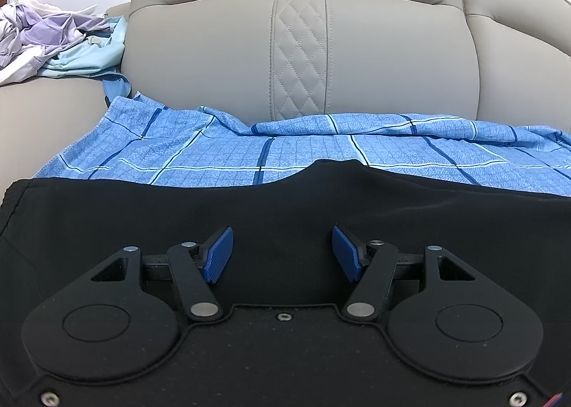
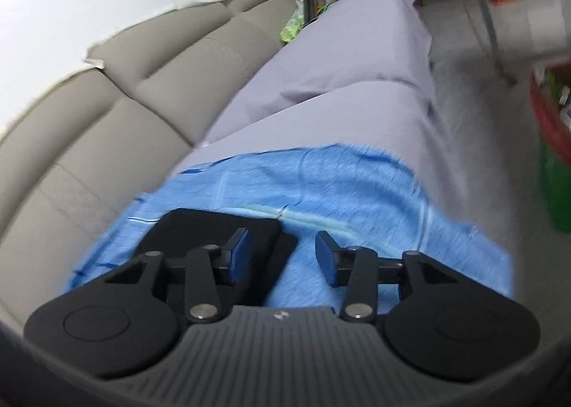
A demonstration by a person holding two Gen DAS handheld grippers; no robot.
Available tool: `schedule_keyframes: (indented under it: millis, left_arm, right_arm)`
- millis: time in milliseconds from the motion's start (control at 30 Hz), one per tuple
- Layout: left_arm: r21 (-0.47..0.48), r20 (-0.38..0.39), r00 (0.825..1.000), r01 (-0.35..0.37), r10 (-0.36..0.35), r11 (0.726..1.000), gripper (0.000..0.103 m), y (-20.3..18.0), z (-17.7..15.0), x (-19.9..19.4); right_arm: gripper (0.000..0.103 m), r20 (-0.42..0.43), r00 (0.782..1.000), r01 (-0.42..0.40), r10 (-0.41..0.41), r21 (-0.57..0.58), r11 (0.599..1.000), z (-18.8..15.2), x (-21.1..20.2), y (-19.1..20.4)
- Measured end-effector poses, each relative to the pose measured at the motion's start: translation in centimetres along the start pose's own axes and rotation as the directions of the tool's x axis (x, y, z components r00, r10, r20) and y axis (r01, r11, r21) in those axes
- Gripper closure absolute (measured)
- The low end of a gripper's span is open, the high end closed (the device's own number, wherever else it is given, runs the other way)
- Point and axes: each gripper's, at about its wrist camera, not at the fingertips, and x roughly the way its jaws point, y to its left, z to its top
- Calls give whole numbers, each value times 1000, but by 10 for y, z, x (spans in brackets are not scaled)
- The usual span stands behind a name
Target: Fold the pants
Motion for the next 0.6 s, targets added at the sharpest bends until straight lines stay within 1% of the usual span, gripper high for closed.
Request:
schedule_keyframes:
  millis: [133, 167, 233, 267, 367, 400, 433, 467, 500, 567, 600]
  left_arm:
    - [0, 0, 1000, 1, -1, 1000, 42, 0, 0, 0]
    - [0, 0, 1000, 1, -1, 1000, 42, 0, 0, 0]
    - [0, 0, 1000, 1, -1, 1000, 42, 0, 0, 0]
    - [0, 0, 1000, 1, -1, 1000, 42, 0, 0, 0]
    - [-1, 1, 1000, 2, -2, 1000, 42, 1, -1, 0]
    - [-2, 1, 1000, 2, -2, 1000, 42, 1, 0, 0]
    - [-1, 1, 1000, 2, -2, 1000, 42, 1, -1, 0]
    - [-1, 1, 1000, 1, -1, 1000, 42, 1, -1, 0]
    - [-2, 1, 1000, 0, 0, 1000, 41, 1, -1, 0]
    - [-2, 1, 1000, 0, 0, 1000, 41, 1, -1, 0]
    - [-2, 1, 1000, -1, 1, 1000, 41, 1, 0, 0]
  right_arm:
    - [41, -61, 998, -24, 19, -78, 997, -13, 7, 12]
    - [39, -72, 997, -30, 23, -97, 995, -15, 11, 16]
    - [37, -66, 998, -20, 9, -163, 986, -14, 19, 24]
    - [37, -63, 998, -18, 8, -169, 985, -10, 24, 25]
    - [38, -75, 996, -52, 43, -120, 991, 4, 44, 19]
    - [40, -85, 994, -71, 66, -69, 995, 11, 48, 14]
    - [50, -98, 993, -73, 70, -32, 997, 15, 49, 10]
    - [67, -113, 992, -63, 61, -13, 998, 18, 47, 8]
    - [71, -128, 990, -59, 56, -19, 998, 17, 44, 8]
    - [71, -141, 987, -93, 83, -64, 994, 8, 36, 8]
    - [71, -140, 987, -90, 76, -93, 992, 4, 35, 13]
